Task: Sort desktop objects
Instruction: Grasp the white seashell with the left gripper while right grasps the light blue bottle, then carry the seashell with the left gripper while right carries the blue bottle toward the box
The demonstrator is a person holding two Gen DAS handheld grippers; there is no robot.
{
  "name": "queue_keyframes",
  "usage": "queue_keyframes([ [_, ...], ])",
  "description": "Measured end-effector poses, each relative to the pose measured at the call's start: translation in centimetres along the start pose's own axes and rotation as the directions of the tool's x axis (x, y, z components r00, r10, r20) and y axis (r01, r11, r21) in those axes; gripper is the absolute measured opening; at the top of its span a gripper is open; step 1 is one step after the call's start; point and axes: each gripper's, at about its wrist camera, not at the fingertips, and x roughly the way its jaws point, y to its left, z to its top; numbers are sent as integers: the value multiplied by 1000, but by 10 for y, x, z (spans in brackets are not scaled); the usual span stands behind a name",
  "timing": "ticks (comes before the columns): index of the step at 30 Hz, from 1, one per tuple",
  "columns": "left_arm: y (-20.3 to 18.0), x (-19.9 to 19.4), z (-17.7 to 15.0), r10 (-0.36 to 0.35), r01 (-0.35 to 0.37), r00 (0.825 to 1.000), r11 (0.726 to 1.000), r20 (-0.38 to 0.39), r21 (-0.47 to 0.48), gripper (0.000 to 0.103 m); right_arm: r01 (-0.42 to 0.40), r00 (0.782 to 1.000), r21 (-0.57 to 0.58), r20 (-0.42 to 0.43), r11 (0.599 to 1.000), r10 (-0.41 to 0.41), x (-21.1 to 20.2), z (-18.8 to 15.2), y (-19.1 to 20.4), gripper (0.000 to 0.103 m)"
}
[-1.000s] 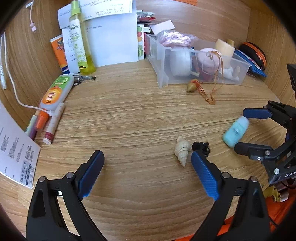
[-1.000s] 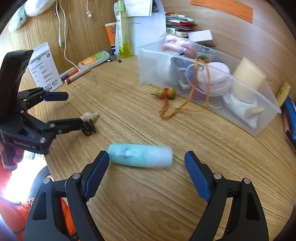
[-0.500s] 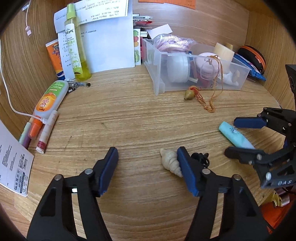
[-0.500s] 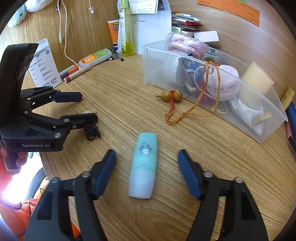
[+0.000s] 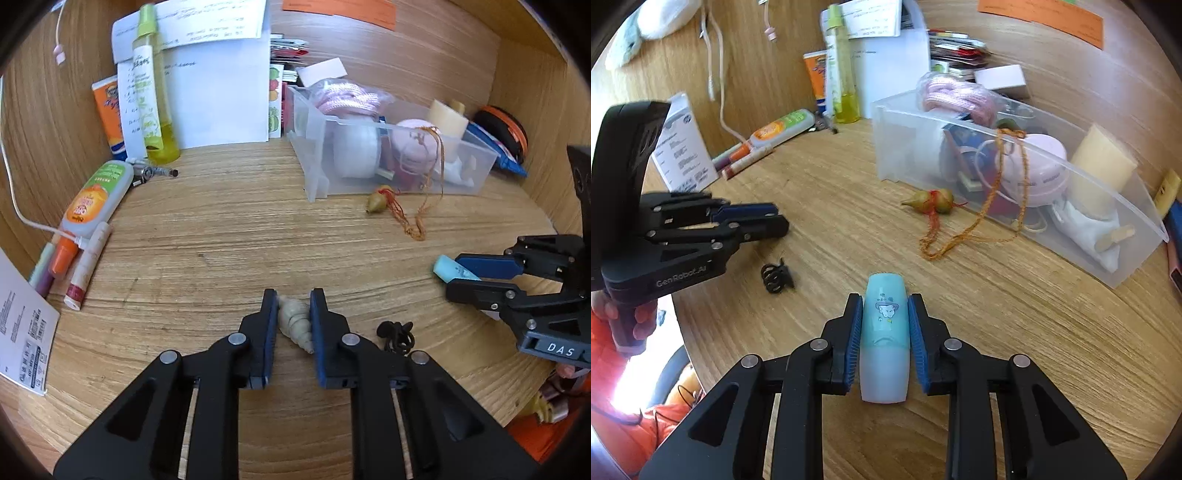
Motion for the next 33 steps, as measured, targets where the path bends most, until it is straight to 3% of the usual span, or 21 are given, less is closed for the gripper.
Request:
queue_keyframes([
  [14, -8, -28, 37, 11, -11, 991, 1000, 136, -3, 17, 44, 991, 60, 121, 997, -51, -38, 24, -35, 23],
  [24, -18, -32, 70, -36, 36, 981, 999, 191, 6, 17, 146, 965, 148, 196, 978, -174, -69, 39, -82, 23],
  [33, -28, -21, 100, -94, 91, 972, 996, 214, 27, 17, 223, 941, 230, 202, 947, -271, -79, 49, -123, 23],
])
